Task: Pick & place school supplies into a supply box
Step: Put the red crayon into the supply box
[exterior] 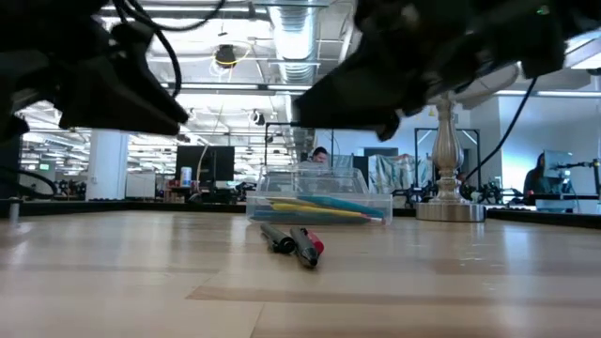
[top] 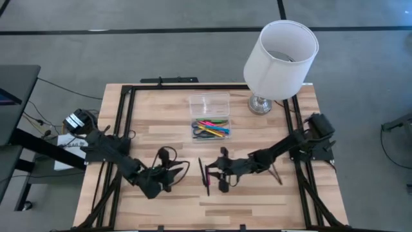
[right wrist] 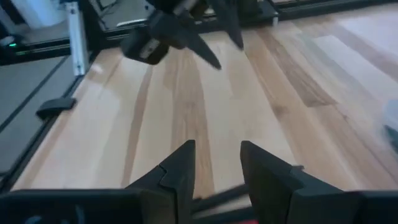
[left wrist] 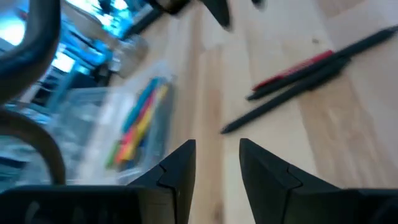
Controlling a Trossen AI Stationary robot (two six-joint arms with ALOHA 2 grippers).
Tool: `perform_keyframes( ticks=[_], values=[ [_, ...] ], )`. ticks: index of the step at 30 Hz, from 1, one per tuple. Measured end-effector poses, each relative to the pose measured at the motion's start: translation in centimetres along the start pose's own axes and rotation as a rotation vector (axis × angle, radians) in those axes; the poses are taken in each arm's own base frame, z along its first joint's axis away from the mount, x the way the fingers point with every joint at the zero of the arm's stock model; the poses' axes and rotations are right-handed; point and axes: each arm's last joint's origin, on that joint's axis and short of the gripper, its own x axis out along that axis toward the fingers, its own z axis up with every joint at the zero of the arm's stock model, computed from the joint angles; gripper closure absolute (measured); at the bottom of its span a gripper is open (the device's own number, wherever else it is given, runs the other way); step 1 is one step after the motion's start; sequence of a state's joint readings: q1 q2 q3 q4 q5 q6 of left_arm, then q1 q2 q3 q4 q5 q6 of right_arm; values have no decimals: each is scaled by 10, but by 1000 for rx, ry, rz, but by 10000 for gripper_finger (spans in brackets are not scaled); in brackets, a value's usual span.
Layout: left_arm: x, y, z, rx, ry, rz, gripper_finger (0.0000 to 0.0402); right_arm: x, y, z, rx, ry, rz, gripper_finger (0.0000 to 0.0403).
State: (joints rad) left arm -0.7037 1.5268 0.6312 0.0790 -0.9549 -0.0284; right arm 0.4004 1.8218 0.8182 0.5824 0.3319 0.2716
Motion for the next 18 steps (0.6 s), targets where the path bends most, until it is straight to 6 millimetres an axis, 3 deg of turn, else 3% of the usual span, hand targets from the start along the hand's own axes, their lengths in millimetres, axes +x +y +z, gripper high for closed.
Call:
perform_keyframes(
  ticks=[6, 12, 18],
  values=[
    [-21, -7, -1, 62, -43, 85, 282, 31, 5, -2, 61, 129, -94, 282],
    [-26, -9, -3, 88, -52, 126, 282, 32, 10, 6, 100, 234, -270, 282],
    [-26, -9, -3, 82, -50, 130, 282, 28, 17, 4, 193, 267, -321, 282]
  ],
)
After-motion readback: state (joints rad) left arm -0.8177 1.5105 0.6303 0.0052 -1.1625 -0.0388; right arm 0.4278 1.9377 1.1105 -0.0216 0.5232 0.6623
